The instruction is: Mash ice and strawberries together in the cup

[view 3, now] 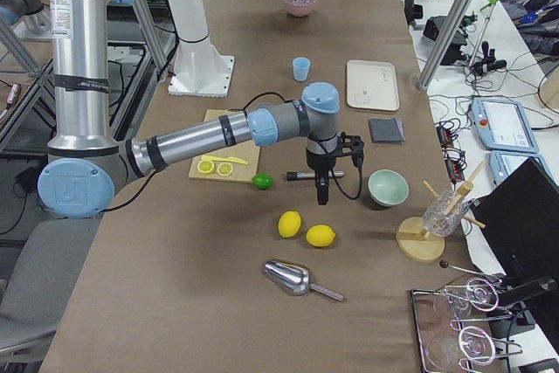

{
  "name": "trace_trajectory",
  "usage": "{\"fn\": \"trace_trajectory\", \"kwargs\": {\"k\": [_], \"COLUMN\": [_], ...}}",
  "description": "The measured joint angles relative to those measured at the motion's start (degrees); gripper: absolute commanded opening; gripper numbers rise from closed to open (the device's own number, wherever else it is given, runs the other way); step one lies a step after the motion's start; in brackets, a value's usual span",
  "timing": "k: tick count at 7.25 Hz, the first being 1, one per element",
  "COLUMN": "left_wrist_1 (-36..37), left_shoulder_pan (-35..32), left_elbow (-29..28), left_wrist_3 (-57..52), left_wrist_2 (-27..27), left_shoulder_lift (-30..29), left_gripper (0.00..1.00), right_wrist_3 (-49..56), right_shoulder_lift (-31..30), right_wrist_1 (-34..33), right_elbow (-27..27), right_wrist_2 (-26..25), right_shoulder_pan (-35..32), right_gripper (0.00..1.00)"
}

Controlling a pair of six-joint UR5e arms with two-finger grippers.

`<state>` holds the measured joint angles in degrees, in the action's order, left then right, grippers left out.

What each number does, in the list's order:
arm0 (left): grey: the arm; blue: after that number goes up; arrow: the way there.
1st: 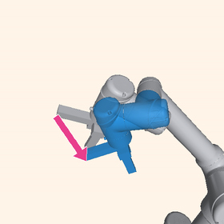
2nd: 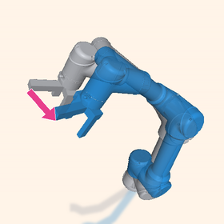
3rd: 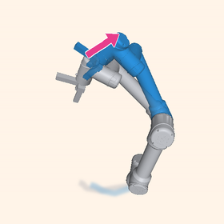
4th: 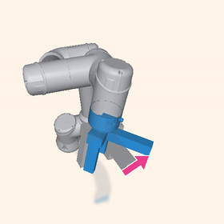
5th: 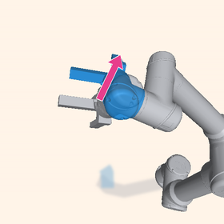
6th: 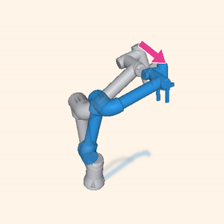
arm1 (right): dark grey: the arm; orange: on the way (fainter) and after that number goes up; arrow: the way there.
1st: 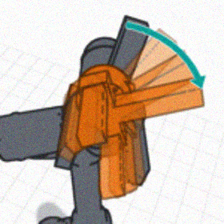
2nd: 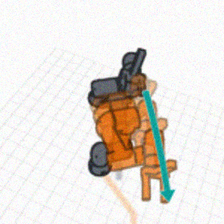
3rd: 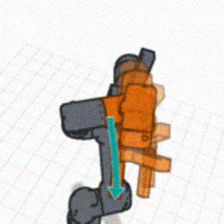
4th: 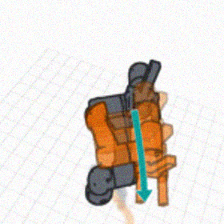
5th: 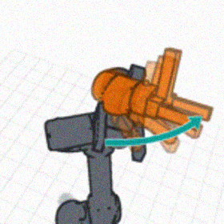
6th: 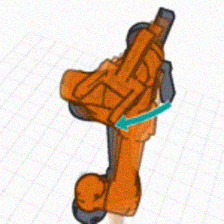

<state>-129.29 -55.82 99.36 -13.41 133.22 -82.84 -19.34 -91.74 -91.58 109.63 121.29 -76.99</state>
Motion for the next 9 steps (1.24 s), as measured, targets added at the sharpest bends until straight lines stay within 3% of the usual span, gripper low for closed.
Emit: {"fn": "trace_trajectory", "kwargs": {"k": [2, 4, 9], "left_wrist_1": [0.3, 1.2, 3.0], "left_shoulder_pan": [-0.5, -2.7, -1.8], "left_elbow": [0.9, 1.3, -0.5], "left_wrist_3": [0.1, 1.5, 21.1], "left_wrist_2": [1.1, 5.5, 7.9], "left_shoulder_lift": [-0.4, -3.3, -18.7], "left_gripper": [0.0, 0.0, 0.0], "right_wrist_3": [0.0, 0.0, 0.0], "right_shoulder_lift": [-0.1, 0.1, 0.5], "right_wrist_1": [0.0, 0.0, 0.0], "right_elbow": [0.0, -0.1, -0.1], "right_wrist_2": [0.0, 0.2, 0.7], "right_shoulder_pan": [0.0, 0.0, 0.2], "right_gripper": [1.0, 1.0, 1.0]}}
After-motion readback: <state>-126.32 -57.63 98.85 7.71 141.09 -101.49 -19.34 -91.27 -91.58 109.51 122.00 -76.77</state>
